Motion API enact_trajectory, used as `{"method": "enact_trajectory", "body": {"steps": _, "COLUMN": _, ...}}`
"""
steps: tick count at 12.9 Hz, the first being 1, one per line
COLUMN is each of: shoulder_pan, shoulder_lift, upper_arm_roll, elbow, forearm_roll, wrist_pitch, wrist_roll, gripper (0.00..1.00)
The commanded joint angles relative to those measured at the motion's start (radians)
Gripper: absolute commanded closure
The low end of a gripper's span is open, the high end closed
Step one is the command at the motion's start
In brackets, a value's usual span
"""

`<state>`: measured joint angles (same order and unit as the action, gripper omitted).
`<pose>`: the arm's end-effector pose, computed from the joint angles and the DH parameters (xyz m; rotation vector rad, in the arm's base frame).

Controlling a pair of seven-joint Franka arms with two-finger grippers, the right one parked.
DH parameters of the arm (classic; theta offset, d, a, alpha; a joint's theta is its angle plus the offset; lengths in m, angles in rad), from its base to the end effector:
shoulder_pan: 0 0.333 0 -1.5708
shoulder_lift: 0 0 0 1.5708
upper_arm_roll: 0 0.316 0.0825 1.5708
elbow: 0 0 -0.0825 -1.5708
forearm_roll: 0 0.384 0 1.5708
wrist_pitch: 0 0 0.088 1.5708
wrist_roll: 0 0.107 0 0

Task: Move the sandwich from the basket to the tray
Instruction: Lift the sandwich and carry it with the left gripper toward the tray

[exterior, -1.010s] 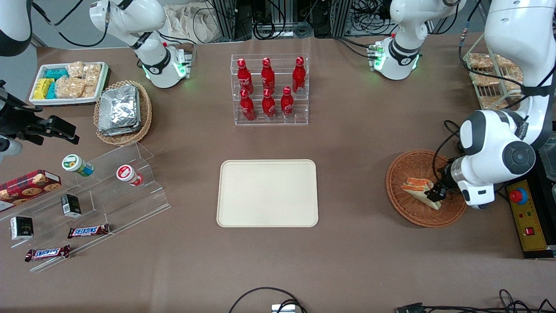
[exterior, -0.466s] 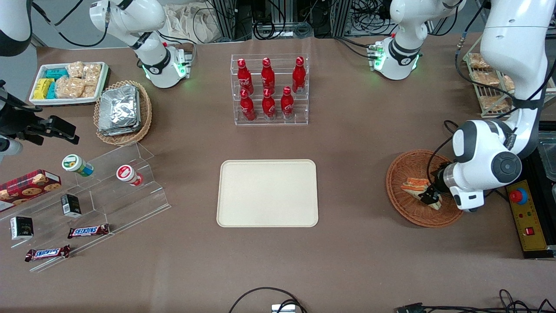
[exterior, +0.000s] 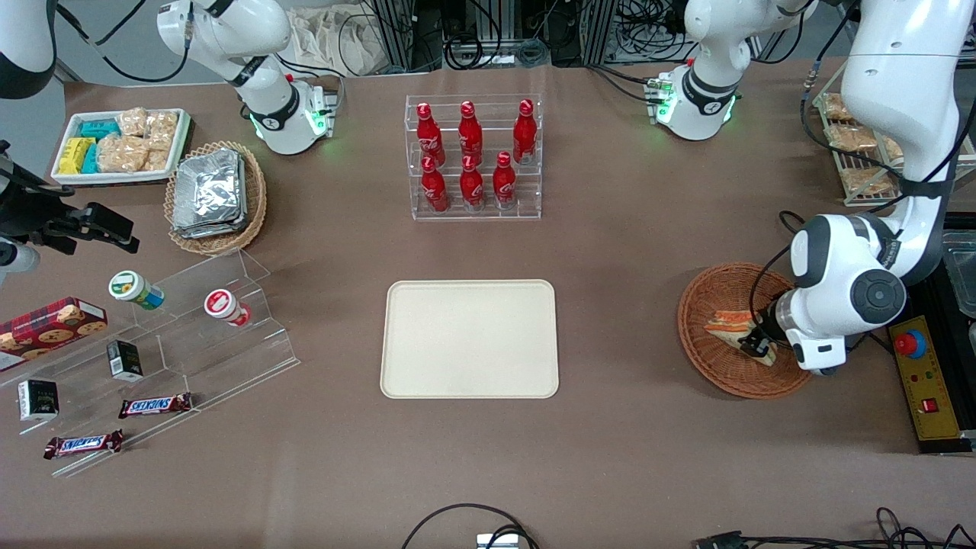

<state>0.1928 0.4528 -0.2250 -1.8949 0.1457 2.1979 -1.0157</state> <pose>0.6161 -0.0085 0.2580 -2.7505 -1.3373 0.1690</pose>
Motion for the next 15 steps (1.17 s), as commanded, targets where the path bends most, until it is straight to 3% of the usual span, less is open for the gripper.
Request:
{"method": "enact_trajectory", "body": {"steps": 1, "shoulder_pan": 0.0, "shoulder_lift": -0.052, "upper_arm_roll": -0.007, "elbow": 0.034, "forearm_roll": 0.028, "wrist_pitch": -0.09, "wrist_roll": 0.113, "gripper": 1.0}}
{"method": "enact_trajectory", "body": {"steps": 3, "shoulder_pan": -0.012, "shoulder_lift": -0.069, "upper_arm_roll": -0.031, "elbow": 0.167, "forearm_roll": 0.021, "wrist_pitch": -0.295, "wrist_roll": 0.175, "gripper": 1.0}}
{"method": "enact_trajectory", "body": {"steps": 5, "shoulder_pan": -0.021, "shoulder_lift": -0.062, "upper_arm_roll": -0.117, "elbow": 0.34, "forearm_roll": 0.021, "wrist_pitch": -0.532, "wrist_roll": 0.193, "gripper": 1.0}}
{"method": "enact_trajectory", "body": {"steps": 7, "shoulder_pan": -0.029, "shoulder_lift": -0.056, "upper_arm_roll": -0.209, "elbow": 0.477, "forearm_roll": 0.017, "wrist_pitch": -0.651, "wrist_roll": 0.197, "gripper": 1.0}}
{"method": "enact_trajectory", "body": {"steps": 11, "shoulder_pan": -0.067, "shoulder_lift": 0.031, "upper_arm_roll": -0.456, "elbow": 0.552, "forearm_roll": 0.026, "wrist_pitch": -0.62, "wrist_roll": 0.305, "gripper": 1.0}}
{"method": "enact_trajectory", "body": {"steps": 13, "shoulder_pan": -0.206, "shoulder_lift": 0.125, "upper_arm_roll": -0.448, "elbow": 0.632, "forearm_roll": 0.043, "wrist_pitch": -0.577, "wrist_roll": 0.295, "gripper": 1.0}}
{"method": "enact_trajectory", "body": {"steps": 15, "shoulder_pan": -0.298, "shoulder_lift": 0.217, "upper_arm_roll": -0.442, "elbow": 0.675, "forearm_roll": 0.135, "wrist_pitch": -0.534, "wrist_roll": 0.255, "gripper": 1.0}}
